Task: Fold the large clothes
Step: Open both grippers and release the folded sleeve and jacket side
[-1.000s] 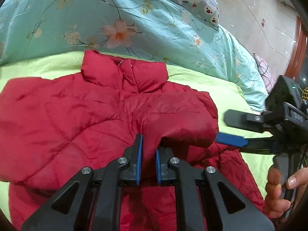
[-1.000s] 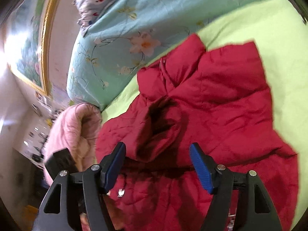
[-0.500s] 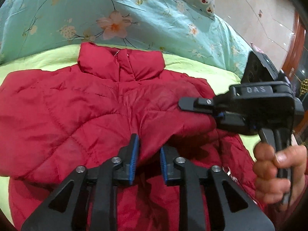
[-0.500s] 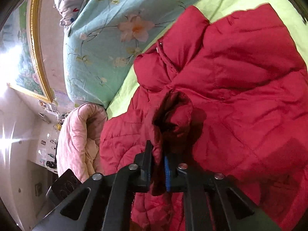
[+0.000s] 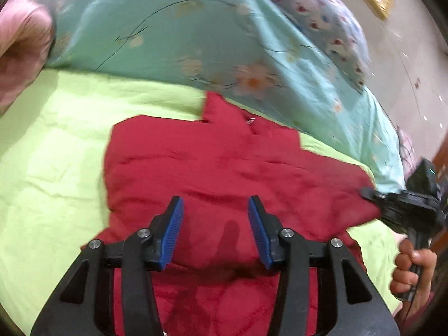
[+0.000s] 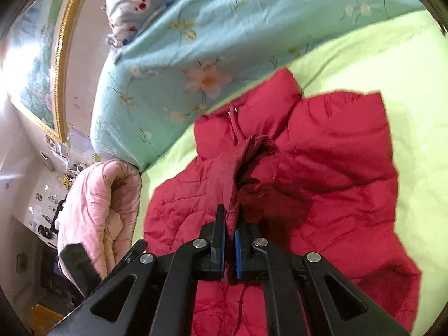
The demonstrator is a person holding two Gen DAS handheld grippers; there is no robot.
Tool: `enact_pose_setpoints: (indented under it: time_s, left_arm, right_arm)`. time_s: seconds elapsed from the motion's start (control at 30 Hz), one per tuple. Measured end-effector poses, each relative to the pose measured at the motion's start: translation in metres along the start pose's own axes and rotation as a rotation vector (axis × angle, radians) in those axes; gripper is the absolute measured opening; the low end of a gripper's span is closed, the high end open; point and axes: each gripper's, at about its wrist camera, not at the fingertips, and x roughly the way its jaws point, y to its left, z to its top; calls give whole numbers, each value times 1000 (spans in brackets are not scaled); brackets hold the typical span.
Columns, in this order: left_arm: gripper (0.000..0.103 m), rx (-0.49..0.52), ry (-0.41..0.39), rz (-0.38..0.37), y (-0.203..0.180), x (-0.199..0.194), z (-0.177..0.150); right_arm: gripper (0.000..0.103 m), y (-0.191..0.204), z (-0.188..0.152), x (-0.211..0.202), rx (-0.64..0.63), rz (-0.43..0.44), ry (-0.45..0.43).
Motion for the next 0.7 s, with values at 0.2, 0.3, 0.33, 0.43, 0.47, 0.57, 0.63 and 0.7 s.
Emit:
enact_pose_setpoints:
  time_s: [0.2, 0.3, 0.33, 0.43, 0.47, 0.57, 0.63, 0.7]
  left_arm:
    - [46, -1, 68, 21, 19, 29, -3]
    - [46, 23, 97, 21, 17, 37, -8]
    - [46, 36, 105, 22, 15, 41, -10]
    - [46, 67, 122, 35, 11, 47, -12]
    - [46, 76, 129, 38, 10, 49, -13]
    - [46, 92, 148, 41, 11, 54, -13]
    - [46, 105, 160, 43, 11, 57, -13]
    - [46, 117, 168, 38, 11, 57, -12]
  right_arm:
    - [4, -5, 12, -41, -48, -47, -85]
    - [3, -23, 9, -45, -35, -113, -91]
    - [3, -32, 6, -40, -28, -156, -80]
    - [3, -54, -2, -21, -11, -232, -42]
    - [3, -58, -5, -15, -13, -251, -30]
    - [2, -65, -13, 0, -34, -306, -6]
    - [3, -63, -14, 6, -54, -340, -4]
    - [9, -60, -14, 3, -46, -351, 1]
